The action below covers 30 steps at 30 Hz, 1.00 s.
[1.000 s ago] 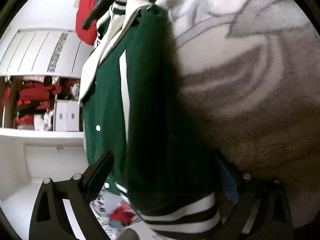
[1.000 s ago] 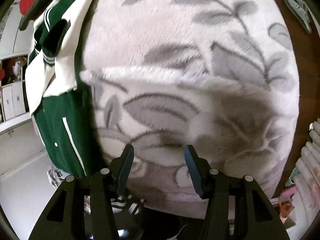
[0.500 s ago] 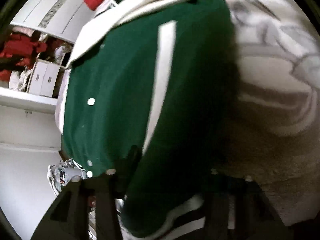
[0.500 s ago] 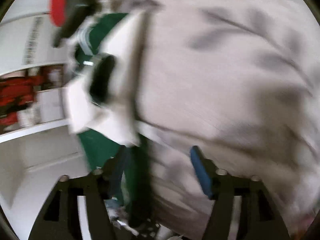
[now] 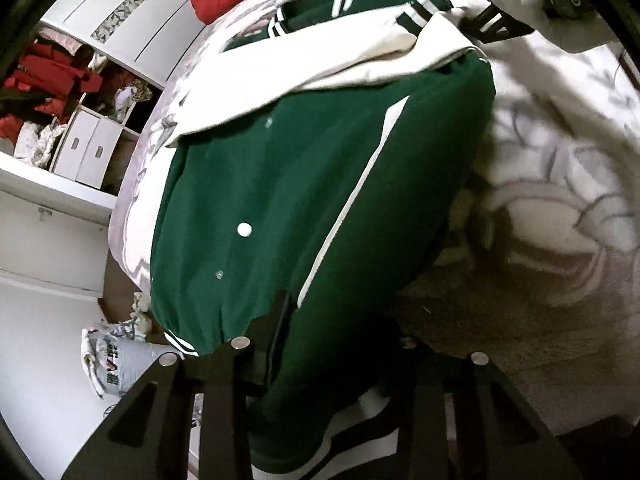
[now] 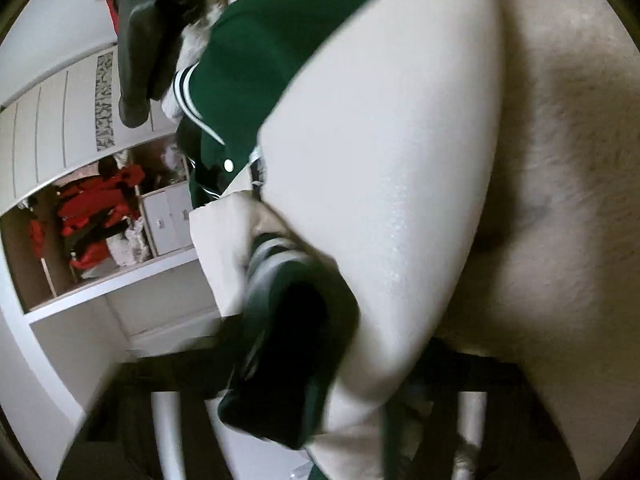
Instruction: Fold large clothes
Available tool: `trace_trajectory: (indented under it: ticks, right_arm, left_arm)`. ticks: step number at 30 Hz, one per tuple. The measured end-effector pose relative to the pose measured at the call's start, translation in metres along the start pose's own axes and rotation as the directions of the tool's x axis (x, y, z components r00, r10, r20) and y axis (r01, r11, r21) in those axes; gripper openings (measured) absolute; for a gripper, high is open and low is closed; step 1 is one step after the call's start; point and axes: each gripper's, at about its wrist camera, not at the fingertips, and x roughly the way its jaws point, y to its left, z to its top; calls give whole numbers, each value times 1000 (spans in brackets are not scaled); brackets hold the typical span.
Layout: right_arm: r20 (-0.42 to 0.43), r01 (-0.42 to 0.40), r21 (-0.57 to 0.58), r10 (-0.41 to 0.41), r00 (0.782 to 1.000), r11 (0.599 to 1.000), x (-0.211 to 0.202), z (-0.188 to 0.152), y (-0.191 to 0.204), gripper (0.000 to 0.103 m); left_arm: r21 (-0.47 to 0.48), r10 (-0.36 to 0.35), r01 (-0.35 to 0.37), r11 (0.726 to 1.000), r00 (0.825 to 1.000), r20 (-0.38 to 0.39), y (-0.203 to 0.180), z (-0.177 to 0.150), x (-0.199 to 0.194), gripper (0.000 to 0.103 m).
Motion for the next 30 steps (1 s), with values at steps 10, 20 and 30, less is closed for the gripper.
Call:
trace_trajectory:
  ticks: [10,20,30]
  right_arm:
    - [95,253,-186,-239,966,949,8,-42,206,17]
    - [131,568,-252,-554,822,784,227,-46,378,17]
    - [43,532,-291,-544,838,795,347,-45,372,72]
  left_arm:
    - [-175,-240,245,954,970,46,118,7,-15,29]
    - [-574,-549,513,638,826,128,307,-13,85,32]
    - [-774,-779,587,236,591,210,397,-91,242,72]
